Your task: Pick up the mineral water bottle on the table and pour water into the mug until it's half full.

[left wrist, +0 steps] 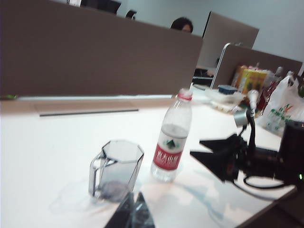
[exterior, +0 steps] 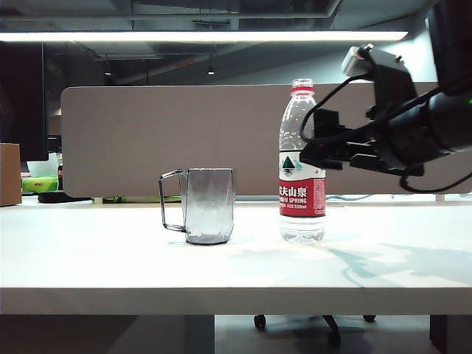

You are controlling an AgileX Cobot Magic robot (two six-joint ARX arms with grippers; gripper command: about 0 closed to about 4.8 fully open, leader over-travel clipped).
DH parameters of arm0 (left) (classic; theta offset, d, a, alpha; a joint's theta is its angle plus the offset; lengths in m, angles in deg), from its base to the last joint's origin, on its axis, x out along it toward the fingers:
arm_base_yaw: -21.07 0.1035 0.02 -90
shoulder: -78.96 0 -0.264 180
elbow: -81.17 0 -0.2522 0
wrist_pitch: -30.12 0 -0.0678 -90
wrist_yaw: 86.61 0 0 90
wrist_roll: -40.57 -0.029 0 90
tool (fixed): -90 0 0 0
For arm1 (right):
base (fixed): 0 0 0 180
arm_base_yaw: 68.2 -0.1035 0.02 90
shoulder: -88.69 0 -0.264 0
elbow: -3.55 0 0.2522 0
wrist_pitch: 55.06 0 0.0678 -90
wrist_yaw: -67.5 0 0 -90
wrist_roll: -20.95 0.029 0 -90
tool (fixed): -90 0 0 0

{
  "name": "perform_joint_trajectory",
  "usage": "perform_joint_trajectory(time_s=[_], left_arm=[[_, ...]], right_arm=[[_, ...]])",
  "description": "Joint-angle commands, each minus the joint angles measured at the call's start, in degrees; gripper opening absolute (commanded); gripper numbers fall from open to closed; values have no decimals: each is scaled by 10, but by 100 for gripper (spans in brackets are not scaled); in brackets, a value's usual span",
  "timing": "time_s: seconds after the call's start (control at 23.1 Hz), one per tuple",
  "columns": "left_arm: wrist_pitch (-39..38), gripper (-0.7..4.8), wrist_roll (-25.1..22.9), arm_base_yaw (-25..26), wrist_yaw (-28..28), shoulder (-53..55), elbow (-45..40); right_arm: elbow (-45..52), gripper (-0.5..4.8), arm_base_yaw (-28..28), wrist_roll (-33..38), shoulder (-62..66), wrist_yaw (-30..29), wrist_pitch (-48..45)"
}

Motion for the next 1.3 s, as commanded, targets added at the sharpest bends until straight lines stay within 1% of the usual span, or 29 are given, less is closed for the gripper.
perform_joint_trajectory(time_s=[0.04, 0.17, 0.39, 0.69, 0.78, 0.82, 0.95, 0.99, 1.12, 1.25, 1.3], left_arm=[[-30, -5, -53, -1, 0, 0, 1], [-36, -5, -74, 0, 0, 0, 1], [-37, -5, -74, 0, 1, 0, 1], [-37, -5, -74, 0, 1, 0, 1], [-37, -5, -74, 0, 0, 0, 1], [-37, -5, -74, 0, 1, 0, 1], [-37, -5, -74, 0, 1, 0, 1], [-37, -5, -74, 0, 1, 0, 1], [-37, -5, -74, 0, 1, 0, 1], [-37, -5, -74, 0, 0, 0, 1], [-37, -5, -74, 0, 0, 0, 1]], right_arm=[[-32, 479, 0, 0, 25, 1, -19], [-73, 479, 0, 6, 63, 0, -21], [-123, 479, 0, 9, 125, 0, -21], [-169, 479, 0, 9, 182, 3, -24], [-176, 365, 0, 8, 191, 3, -26], [-178, 289, 0, 9, 191, 3, -28], [-180, 194, 0, 8, 191, 3, -32], [-180, 171, 0, 8, 191, 3, -34], [-180, 166, 0, 4, 188, 0, -32], [-182, 166, 0, -73, 151, 1, 47], [-187, 166, 0, -105, 133, 4, 92]])
